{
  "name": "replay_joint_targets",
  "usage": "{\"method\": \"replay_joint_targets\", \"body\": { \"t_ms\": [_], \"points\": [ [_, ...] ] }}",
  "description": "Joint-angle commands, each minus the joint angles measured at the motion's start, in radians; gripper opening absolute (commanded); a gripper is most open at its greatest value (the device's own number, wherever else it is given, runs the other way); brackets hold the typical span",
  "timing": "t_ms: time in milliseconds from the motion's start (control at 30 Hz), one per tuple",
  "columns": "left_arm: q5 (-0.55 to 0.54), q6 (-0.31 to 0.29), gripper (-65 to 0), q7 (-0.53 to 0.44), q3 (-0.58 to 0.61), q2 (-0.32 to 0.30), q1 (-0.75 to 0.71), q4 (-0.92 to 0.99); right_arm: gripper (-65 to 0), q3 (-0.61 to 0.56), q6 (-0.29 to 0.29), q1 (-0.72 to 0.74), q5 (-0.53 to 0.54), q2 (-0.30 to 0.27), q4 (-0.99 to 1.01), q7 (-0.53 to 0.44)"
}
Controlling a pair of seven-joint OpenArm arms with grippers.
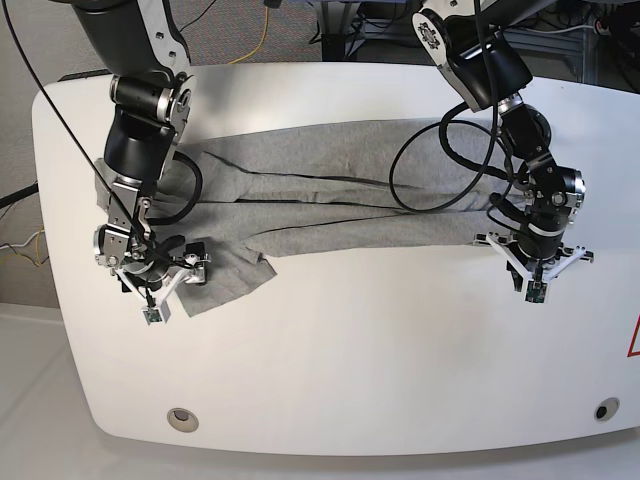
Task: Fold the T-shirt properly
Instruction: 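Drag the right gripper with the shirt end toward the left gripper, then fold the held shirt end over onto the strip with the right gripper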
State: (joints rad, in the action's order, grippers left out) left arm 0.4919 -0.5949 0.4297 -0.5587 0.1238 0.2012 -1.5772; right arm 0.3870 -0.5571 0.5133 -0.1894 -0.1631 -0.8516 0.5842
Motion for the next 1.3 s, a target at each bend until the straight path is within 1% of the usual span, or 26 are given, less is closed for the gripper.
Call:
{"method": "replay_joint_targets", "body": {
  "t_ms": [0, 133, 267, 333, 400, 533, 633, 700, 1067, 1167, 1267],
  "points": [
    [-0.015, 0.005, -62.5, -0.019, 0.001, -0.008, 0.020, -0.019, -12.6, 0.000, -0.008, 0.025, 0.003, -0.002, -0.016, -0.003],
    [-0.015, 0.005, -62.5, -0.019, 0.001, -0.026, 0.022, -0.019, -12.7, -0.001, -0.013, 0.008, 0.009, 0.000, -0.018, -0.002],
    [-0.015, 0.005, -62.5, -0.019, -0.001, -0.026, 0.022, -0.019, -12.8, -0.001, -0.013, 0.000, 0.011, 0.000, -0.018, -0.002],
    [-0.015, 0.005, -62.5, -0.019, -0.001, -0.026, 0.022, -0.019, -14.1, -0.001, -0.014, -0.002, 0.011, 0.001, -0.018, -0.002],
    [-0.015, 0.005, -62.5, -0.019, -0.001, -0.026, 0.022, -0.019, -17.0, -0.003, -0.014, -0.002, 0.011, 0.001, -0.018, -0.002],
    [-0.015, 0.005, -62.5, -0.019, -0.001, -0.026, 0.022, -0.019, -25.3, -0.003, -0.014, -0.003, 0.011, 0.009, -0.018, 0.000],
    [-0.015, 0.005, -62.5, -0.019, 0.001, -0.026, 0.024, -0.019, -29.5, -0.003, -0.016, -0.003, 0.005, 0.015, -0.018, 0.000],
    [-0.015, 0.005, -62.5, -0.019, 0.002, -0.025, 0.024, -0.019, -31.0, -0.003, -0.016, -0.003, 0.003, 0.020, -0.018, 0.001],
    [-0.015, 0.005, -62.5, -0.019, 0.002, -0.022, 0.024, -0.019, -32.5, -0.004, -0.016, -0.023, 0.005, 0.029, -0.018, 0.001],
    [-0.015, 0.005, -62.5, -0.019, 0.002, -0.023, 0.024, -0.019, -36.7, -0.004, -0.016, -0.023, 0.001, 0.038, -0.018, 0.001],
    [-0.015, 0.005, -62.5, -0.019, 0.002, -0.023, 0.024, -0.019, -44.6, -0.004, -0.016, -0.023, 0.001, 0.038, -0.018, 0.001]
  ]
}}
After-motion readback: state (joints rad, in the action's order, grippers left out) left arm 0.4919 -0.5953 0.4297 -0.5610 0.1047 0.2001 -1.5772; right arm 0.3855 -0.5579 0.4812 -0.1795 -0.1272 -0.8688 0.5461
